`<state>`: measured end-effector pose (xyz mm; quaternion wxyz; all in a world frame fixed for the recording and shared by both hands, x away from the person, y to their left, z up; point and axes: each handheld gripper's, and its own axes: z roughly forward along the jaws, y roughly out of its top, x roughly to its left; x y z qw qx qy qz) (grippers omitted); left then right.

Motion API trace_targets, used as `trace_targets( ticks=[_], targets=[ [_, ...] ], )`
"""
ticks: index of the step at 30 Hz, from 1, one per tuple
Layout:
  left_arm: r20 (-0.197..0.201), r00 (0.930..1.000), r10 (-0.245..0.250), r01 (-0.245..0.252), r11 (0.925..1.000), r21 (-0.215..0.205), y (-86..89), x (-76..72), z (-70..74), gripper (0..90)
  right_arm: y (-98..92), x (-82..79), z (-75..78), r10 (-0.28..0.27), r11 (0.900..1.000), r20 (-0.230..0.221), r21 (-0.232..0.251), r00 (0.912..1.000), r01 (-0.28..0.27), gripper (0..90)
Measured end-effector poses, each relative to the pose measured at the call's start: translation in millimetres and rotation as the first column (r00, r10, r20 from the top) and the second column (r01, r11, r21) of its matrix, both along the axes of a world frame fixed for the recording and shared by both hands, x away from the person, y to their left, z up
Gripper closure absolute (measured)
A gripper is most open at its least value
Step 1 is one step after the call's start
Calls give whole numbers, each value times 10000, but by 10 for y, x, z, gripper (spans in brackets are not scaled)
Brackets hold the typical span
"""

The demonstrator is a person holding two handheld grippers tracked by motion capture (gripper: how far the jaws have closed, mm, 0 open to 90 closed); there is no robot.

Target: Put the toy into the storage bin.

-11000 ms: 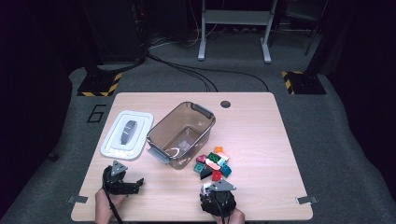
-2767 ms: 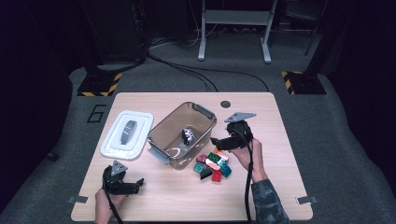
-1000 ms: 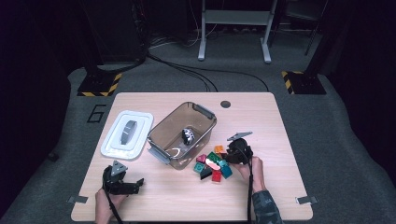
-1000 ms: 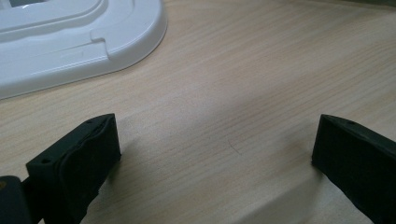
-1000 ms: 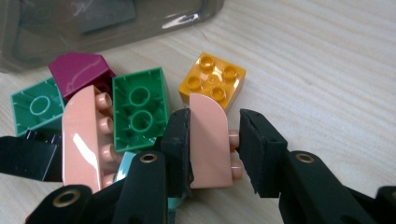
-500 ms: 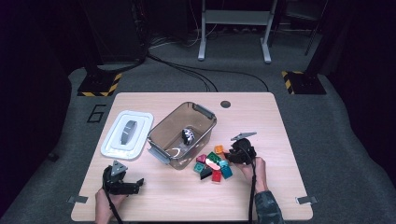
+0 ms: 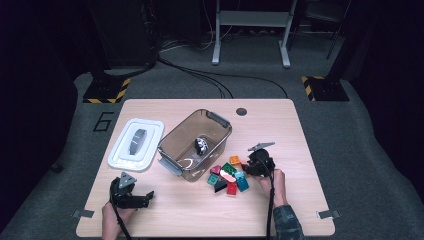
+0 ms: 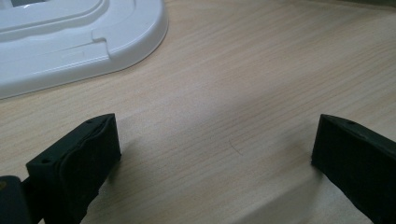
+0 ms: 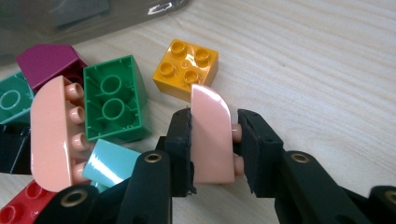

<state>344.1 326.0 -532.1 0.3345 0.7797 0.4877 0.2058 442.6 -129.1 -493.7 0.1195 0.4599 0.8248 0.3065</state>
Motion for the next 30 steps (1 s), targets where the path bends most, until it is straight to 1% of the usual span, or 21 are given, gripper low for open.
trace_targets(
  ticks=[2,6,7,10,11,13,16,17,19,20,21,23,27,30],
  targets=[
    [7,10000,9,-9,10000,-5,0,0,0,8,-13,-8,26,-90,9998,109,163,9999,88,664],
    [2,10000,4,-4,10000,4,0,0,0,8,-31,-13,98,-147,9996,364,236,9992,139,664],
    [3,10000,7,-7,10000,1,0,0,0,8,-37,-15,119,-193,9995,367,245,9991,184,664],
    [5,10000,7,-7,10000,1,0,0,0,8,-57,-11,188,-313,9985,532,463,9981,288,664],
    [19,10000,-35,35,10000,71,5,3,2,8,-61,-6,203,-313,9983,589,519,9978,282,664],
    [22,10000,-41,41,10000,75,5,2,2,8,-72,0,252,-338,9982,671,509,9972,304,665],
    [21,10000,-50,50,10000,86,6,3,3,8,-84,10,314,-381,9977,778,590,9962,335,665],
    [24,10000,-52,52,9999,86,6,3,2,8,-79,16,333,-471,9968,821,676,9955,416,665],
    [30,10000,-41,41,10000,81,5,3,2,8,-81,25,385,-475,9972,925,625,9946,419,665],
    [30,10000,-34,34,10000,75,4,3,2,8,-82,31,410,-446,9973,852,625,9954,393,665],
    [28,10000,-32,31,10000,70,4,3,2,8,-83,41,431,-380,9979,991,569,9944,324,665],
    [41,10000,-32,31,10000,65,4,2,1,8,-68,51,485,-487,9974,1000,579,9938,430,665],
    [32,10000,-35,35,10000,75,4,2,2,8,-52,67,591,-475,9975,1212,585,9915,406,665],
    [32,10000,-38,37,10000,76,5,3,2,8,-39,74,657,-545,9972,1246,569,9907,477,665]
  ],
)
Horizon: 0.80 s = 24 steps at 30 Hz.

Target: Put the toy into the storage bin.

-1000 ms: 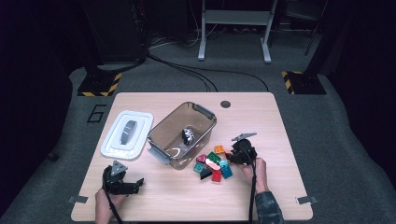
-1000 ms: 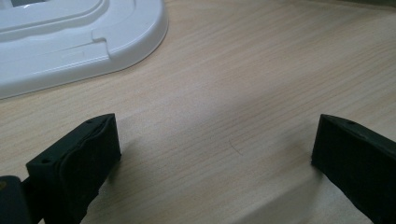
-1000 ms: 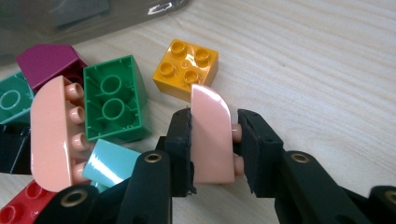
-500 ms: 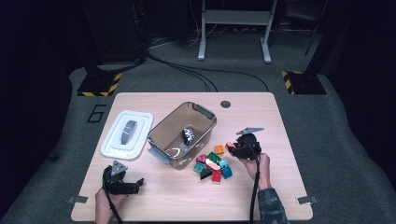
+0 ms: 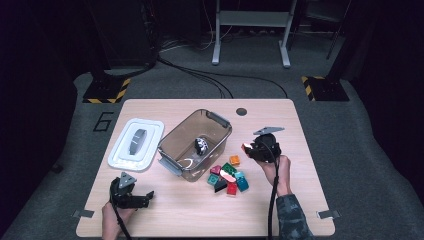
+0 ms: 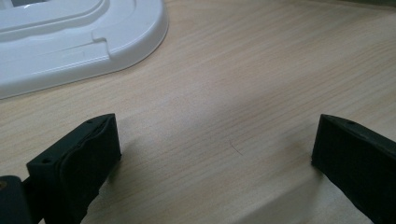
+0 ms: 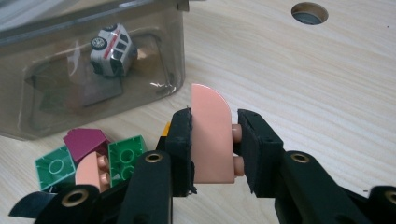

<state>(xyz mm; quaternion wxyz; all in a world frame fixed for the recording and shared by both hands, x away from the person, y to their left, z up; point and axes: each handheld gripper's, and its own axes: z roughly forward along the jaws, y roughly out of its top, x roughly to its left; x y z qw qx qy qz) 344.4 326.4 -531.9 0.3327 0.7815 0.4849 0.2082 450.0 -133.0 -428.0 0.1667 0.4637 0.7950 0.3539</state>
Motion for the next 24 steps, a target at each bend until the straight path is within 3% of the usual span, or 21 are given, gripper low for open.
trace_targets(
  ticks=[24],
  targets=[
    [-21,10000,57,-58,10000,-81,-6,-3,-2,8,128,166,598,122,9997,1069,-233,9942,-98,666]
  ],
)
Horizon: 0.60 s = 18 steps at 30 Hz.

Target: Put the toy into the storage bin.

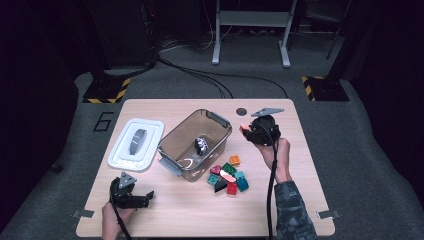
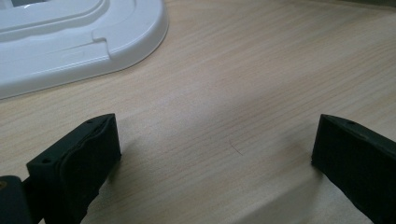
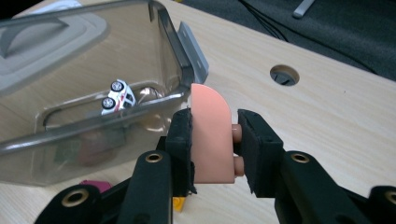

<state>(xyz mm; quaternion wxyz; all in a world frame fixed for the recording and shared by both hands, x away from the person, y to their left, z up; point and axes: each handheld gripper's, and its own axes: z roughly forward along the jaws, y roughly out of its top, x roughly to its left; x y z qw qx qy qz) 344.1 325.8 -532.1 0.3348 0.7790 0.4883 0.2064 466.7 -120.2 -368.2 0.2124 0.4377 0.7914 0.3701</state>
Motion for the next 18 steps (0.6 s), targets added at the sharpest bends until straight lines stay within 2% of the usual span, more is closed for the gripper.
trace_targets(
  ticks=[1,3,7,14,18],
  targets=[
    [2,10000,3,-3,10000,-4,0,0,0,8,15,-6,22,-132,9998,-84,113,9999,133,666],
    [-7,10000,-17,17,10000,13,1,0,1,8,19,17,71,-55,10000,115,35,9999,54,666],
    [-7,10000,-16,16,10000,13,1,0,1,8,66,48,156,-77,10000,198,56,9998,76,666],
    [-5,10000,-7,7,10000,5,1,0,0,8,177,118,282,137,9999,490,-48,9987,-135,666],
    [-7,10000,-11,11,10000,5,1,0,1,8,290,149,323,249,9997,464,-33,9986,-248,666]
  ],
)
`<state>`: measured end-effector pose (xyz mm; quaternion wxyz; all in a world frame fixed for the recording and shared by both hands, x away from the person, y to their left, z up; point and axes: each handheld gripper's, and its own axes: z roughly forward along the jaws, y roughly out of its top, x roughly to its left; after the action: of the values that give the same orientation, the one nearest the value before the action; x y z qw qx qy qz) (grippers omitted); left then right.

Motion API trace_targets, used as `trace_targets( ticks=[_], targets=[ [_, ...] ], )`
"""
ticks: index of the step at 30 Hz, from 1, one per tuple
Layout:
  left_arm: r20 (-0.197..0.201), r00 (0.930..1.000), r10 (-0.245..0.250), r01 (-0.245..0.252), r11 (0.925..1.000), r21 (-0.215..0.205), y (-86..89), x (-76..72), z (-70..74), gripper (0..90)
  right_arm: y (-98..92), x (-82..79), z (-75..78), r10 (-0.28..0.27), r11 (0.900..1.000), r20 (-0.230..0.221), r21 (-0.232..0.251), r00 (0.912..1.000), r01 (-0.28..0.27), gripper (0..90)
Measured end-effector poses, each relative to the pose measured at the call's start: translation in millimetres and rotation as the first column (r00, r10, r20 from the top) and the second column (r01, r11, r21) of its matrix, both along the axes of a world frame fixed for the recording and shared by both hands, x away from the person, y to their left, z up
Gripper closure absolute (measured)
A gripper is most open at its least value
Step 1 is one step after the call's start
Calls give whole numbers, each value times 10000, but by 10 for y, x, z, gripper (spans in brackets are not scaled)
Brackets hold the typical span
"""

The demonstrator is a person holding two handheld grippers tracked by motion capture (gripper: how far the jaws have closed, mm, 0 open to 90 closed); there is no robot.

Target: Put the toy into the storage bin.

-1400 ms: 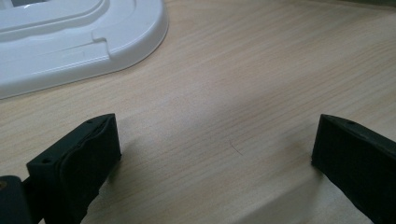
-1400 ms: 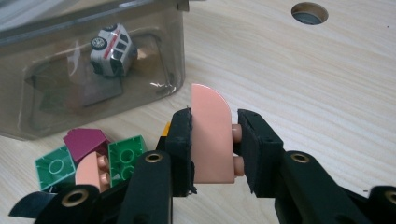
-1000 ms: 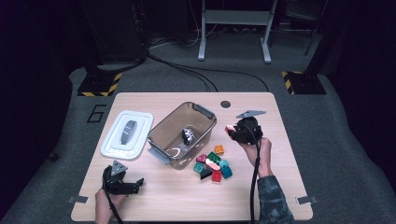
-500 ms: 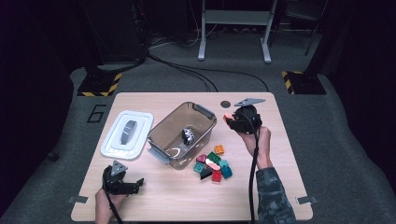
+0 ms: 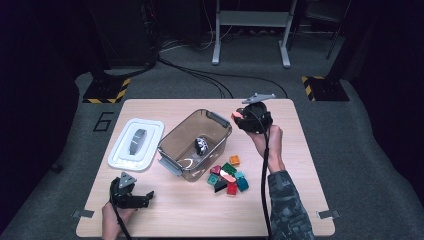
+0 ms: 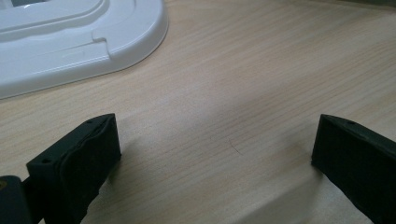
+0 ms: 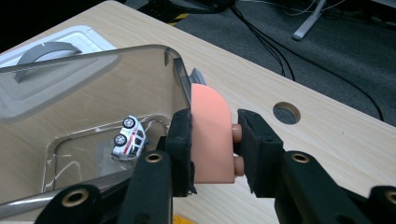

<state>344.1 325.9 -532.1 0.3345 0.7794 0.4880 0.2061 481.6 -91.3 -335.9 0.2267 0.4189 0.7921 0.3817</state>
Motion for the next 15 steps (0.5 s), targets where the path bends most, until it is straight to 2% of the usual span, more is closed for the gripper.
trace_targets(
  ticks=[4,7,9,12,15],
  targets=[
    [4,10000,10,-10,10000,-6,-1,0,0,8,129,36,8,212,9996,6,-163,9998,-212,666],
    [3,10000,9,-9,10000,-5,0,0,0,8,224,78,-20,540,9975,60,-468,9985,-536,665],
    [-4,10000,-5,5,10000,8,1,0,0,8,284,99,-52,611,9971,-124,-450,9981,-616,665],
    [3,10000,11,-11,10000,-8,-1,0,0,8,355,142,-99,786,9958,-156,-463,9968,-793,665],
    [2,10000,9,-9,10000,-6,-1,0,0,8,468,162,-160,1042,9921,-360,-663,9939,-1064,665]
  ],
)
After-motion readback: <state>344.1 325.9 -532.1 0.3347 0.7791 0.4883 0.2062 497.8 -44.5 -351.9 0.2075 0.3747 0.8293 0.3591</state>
